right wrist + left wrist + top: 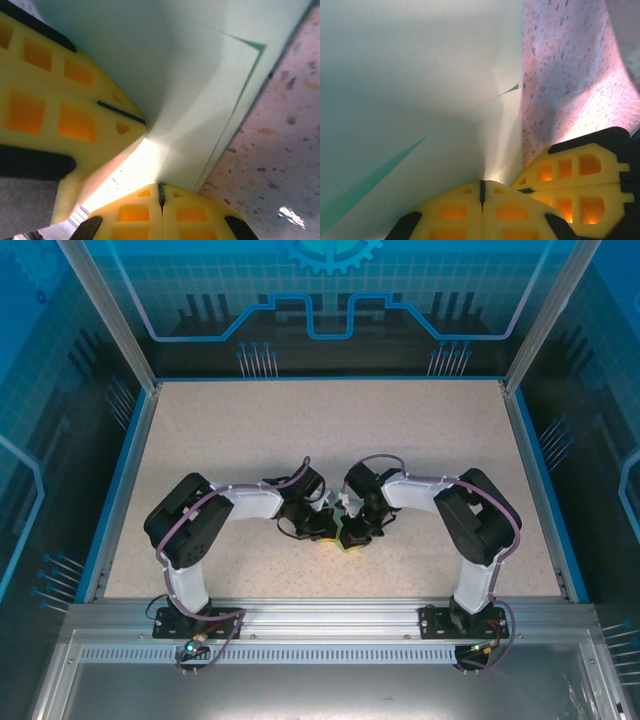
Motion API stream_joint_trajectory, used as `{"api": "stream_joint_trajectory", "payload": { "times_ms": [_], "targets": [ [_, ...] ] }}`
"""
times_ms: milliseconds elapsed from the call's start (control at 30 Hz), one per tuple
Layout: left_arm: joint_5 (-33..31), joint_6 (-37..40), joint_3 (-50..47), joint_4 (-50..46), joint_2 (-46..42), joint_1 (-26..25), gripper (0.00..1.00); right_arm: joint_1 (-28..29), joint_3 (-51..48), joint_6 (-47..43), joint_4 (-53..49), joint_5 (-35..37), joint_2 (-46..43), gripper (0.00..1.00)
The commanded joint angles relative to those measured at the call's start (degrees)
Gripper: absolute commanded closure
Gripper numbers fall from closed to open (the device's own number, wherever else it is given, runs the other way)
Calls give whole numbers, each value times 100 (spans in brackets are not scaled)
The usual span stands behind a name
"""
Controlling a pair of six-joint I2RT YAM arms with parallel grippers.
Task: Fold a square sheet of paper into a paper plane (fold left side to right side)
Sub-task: Third fold the triangle at the center of the table.
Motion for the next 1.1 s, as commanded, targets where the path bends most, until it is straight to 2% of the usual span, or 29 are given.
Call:
{"api": "stream_joint_trajectory", "payload": {
  "times_ms": [0, 367, 667, 933, 1067],
  "targets": [
    [-471, 160, -248, -117, 90, -28, 98, 84, -127, -84, -325, 852, 284, 100],
    [-1453, 441, -688, 318, -271, 20, 98, 91, -167, -101, -400, 978, 278, 100],
    [-1901, 760, -1024, 587, -814, 555, 98, 91, -212, -102, -426, 976, 233, 100],
    [-1925, 1057, -981, 670, -790, 1185, 98, 91, -203, -119, -455, 961, 204, 100],
    [-1830, 1198, -842, 435, -978, 1267, 97, 89, -189, -115, -427, 923, 188, 100]
  ]
}}
